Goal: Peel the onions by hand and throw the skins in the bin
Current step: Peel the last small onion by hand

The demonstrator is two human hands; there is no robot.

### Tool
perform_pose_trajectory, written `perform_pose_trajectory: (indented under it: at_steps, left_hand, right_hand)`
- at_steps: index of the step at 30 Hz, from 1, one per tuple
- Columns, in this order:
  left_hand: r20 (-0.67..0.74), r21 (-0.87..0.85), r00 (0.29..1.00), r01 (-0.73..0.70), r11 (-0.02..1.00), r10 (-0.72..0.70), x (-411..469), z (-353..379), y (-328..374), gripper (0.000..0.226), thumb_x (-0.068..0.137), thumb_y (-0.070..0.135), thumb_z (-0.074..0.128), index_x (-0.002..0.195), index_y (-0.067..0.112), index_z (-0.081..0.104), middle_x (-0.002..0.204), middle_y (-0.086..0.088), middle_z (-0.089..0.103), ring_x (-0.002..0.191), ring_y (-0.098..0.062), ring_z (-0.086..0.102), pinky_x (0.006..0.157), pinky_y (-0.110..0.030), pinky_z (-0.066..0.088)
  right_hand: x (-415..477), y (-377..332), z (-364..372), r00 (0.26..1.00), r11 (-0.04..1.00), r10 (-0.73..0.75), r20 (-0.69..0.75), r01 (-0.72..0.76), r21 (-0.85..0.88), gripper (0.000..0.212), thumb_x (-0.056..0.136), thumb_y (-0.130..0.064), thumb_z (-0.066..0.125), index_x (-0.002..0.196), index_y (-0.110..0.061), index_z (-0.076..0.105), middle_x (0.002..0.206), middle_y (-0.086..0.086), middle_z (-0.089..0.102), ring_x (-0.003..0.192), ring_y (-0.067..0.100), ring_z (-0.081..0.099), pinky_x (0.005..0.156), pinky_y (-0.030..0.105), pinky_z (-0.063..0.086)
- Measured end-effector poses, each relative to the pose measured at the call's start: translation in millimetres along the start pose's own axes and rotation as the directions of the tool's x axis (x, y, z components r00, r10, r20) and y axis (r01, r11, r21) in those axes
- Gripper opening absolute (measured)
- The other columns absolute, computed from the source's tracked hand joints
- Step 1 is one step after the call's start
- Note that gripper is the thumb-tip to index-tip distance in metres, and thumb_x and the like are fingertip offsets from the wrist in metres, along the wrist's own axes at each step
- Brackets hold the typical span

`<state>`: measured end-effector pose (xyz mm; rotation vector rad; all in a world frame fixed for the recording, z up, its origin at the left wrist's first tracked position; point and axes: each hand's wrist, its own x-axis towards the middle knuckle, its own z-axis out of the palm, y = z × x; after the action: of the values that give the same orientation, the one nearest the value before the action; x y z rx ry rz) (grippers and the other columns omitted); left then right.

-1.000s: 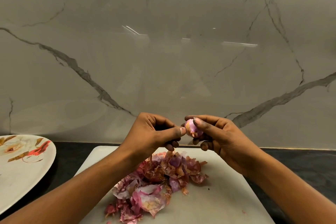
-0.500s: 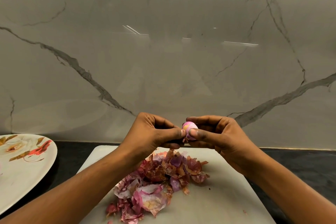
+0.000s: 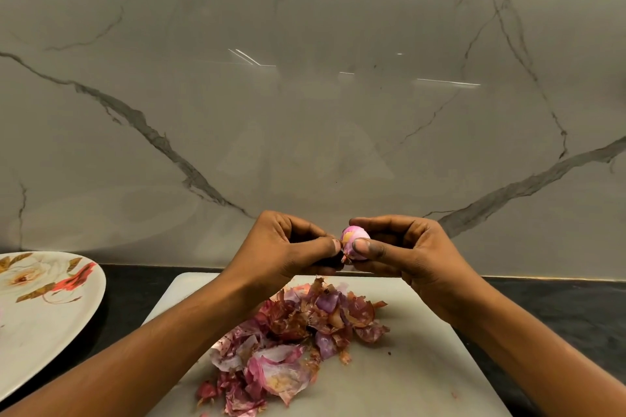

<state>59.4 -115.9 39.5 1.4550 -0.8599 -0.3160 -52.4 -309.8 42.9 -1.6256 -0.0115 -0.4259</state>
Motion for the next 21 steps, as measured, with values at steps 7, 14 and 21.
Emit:
perform_pose_trajectory:
  at_steps: [7,14,21]
  left_hand:
    - [0.01,0.145,0.999,0.033,0.989,-0.035,0.9,-1.8,-2.1,0.01,0.089,0.01,0.081,0.09,0.0,0.083,0.082,-0.017,0.079,0.079,-0.032,0.079,0.076,-0.038,0.066]
    - [0.065,0.092,0.992,0.102,0.991,-0.108,0.2,-3.0,0.3,0.011,0.091,0.004,0.078,0.089,-0.006,0.08,0.084,-0.024,0.078,0.08,-0.038,0.079,0.074,-0.037,0.066]
    - [-0.001,0.156,1.0,-0.022,0.987,0.022,-0.9,1.0,-3.2,0.01,0.09,0.004,0.078,0.084,-0.005,0.079,0.075,-0.02,0.076,0.07,-0.034,0.077,0.067,-0.034,0.064]
  right_hand:
    - [-1.5,3.7,4.9,0.998,0.981,-0.063,-0.002,0.062,-0.184,0.041,0.076,-0.011,0.085,0.116,-0.015,0.077,0.107,0.003,0.081,0.101,0.022,0.079,0.086,0.031,0.064]
    - [-3.3,2.2,4.3,0.994,0.949,-0.108,0.022,0.11,-0.294,0.039,0.076,-0.015,0.086,0.113,-0.023,0.078,0.107,-0.004,0.081,0.1,0.018,0.079,0.085,0.03,0.064]
    - [-1.8,3.1,4.6,0.998,0.988,-0.041,0.04,0.047,-0.149,0.039,0.082,-0.009,0.08,0.121,-0.01,0.074,0.105,0.01,0.081,0.097,0.029,0.079,0.081,0.031,0.064]
